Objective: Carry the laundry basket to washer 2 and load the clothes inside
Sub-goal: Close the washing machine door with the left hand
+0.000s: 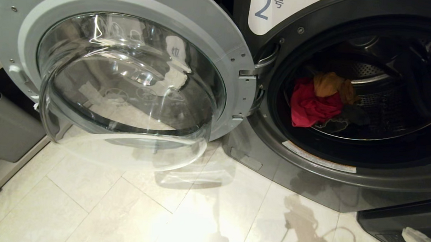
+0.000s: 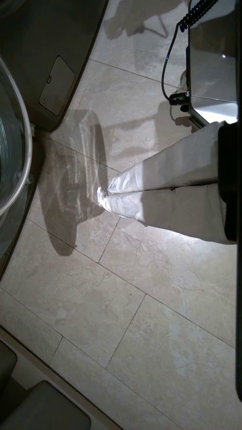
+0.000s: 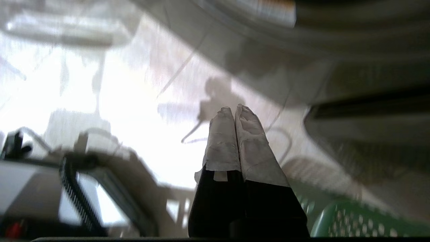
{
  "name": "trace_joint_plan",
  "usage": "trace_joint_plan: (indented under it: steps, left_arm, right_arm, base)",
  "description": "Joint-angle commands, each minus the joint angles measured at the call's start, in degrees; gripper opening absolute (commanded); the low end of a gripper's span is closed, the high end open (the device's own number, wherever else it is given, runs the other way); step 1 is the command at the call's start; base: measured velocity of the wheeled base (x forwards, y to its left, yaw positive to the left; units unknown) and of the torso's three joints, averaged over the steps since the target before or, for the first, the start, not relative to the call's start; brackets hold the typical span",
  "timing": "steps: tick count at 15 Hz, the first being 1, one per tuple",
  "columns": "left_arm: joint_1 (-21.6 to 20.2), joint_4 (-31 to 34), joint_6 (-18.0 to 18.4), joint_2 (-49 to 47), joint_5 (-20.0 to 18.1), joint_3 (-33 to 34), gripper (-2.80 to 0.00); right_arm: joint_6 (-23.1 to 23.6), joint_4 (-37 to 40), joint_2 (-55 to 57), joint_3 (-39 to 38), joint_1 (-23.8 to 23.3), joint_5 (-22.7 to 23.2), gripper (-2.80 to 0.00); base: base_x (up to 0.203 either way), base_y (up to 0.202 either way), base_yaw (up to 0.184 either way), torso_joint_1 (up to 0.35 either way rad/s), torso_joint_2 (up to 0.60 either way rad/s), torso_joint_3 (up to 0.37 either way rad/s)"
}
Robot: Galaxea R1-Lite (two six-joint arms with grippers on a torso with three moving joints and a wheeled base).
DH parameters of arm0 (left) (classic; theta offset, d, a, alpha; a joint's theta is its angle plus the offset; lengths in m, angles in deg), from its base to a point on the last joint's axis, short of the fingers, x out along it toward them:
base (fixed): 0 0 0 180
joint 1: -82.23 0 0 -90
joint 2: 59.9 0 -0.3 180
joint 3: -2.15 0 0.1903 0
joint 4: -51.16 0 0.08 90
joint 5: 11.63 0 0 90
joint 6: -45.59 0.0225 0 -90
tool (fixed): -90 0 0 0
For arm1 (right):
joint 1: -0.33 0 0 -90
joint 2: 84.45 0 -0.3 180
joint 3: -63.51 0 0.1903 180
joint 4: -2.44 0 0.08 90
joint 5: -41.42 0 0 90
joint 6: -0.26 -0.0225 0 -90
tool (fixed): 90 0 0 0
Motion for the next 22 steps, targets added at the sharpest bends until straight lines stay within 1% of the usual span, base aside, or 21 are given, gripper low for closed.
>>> trace_joint_plan:
  steps: [1, 4, 5, 7, 9, 11, 15, 16, 18, 20, 22]
  left_arm:
    - [-0.01, 0.0, 0.03, -0.09, 0.01, 0.0, -2.8]
    - [-0.01, 0.0, 0.03, -0.09, 0.01, 0.0, -2.8]
    - [-0.01, 0.0, 0.03, -0.09, 0.0, 0.0, -2.8]
    - [-0.01, 0.0, 0.03, -0.09, 0.01, 0.0, -2.8]
    - [-0.01, 0.0, 0.03, -0.09, 0.01, 0.0, -2.8]
    - [-0.01, 0.0, 0.03, -0.09, 0.01, 0.0, -2.8]
    - [-0.01, 0.0, -0.04, -0.09, 0.01, 0.0, -2.8]
    - [-0.01, 0.0, -0.06, -0.09, 0.01, 0.0, -2.8]
    - [-0.01, 0.0, -0.06, -0.09, 0.01, 0.0, -2.8]
    - [-0.01, 0.0, -0.06, -0.09, 0.01, 0.0, -2.8]
    - [-0.01, 0.0, -0.06, -0.09, 0.01, 0.0, -2.8]
  right_arm:
    - [0.13, 16.13, -8.71, -0.1, -0.61, 1.15, -2.8]
    - [0.06, 32.1, -19.5, -0.13, -0.63, 2.69, -2.8]
    - [0.04, 35.52, -23.42, -0.05, -0.65, 4.02, -2.8]
    - [-0.07, 38.75, -30.83, 0.02, -1.16, 5.42, -2.8]
    - [-0.22, 39.49, -36.62, -0.07, -5.56, 5.81, -2.8]
    - [-0.27, 39.72, -40.32, -0.1, -8.46, 5.96, -2.8]
    - [0.06, 39.65, -53.43, -0.09, -6.43, 6.03, -2.8]
    - [0.22, 39.6, -54.73, -0.1, -6.16, 5.96, -2.8]
    - [-0.07, 39.63, -54.58, -0.11, -5.9, 5.91, -2.8]
    - [-2.2, 39.7, -54.58, -0.11, -5.96, 4.38, -2.8]
    - [-2.21, 39.79, -54.58, -0.2, -5.96, 4.38, -2.8]
  base:
    - [0.0, 0.0, 0.0, 0.0, 0.0, 0.0]
    - [0.0, 0.0, 0.0, 0.0, 0.0, 0.0]
    - [0.0, 0.0, 0.0, 0.0, 0.0, 0.0]
    - [0.0, 0.0, 0.0, 0.0, 0.0, 0.0]
    - [0.0, 0.0, 0.0, 0.0, 0.0, 0.0]
    - [0.0, 0.0, 0.0, 0.0, 0.0, 0.0]
    - [0.0, 0.0, 0.0, 0.0, 0.0, 0.0]
    - [0.0, 0.0, 0.0, 0.0, 0.0, 0.0]
    - [0.0, 0.0, 0.0, 0.0, 0.0, 0.0]
    - [0.0, 0.0, 0.0, 0.0, 0.0, 0.0]
    - [0.0, 0.0, 0.0, 0.0, 0.0, 0.0]
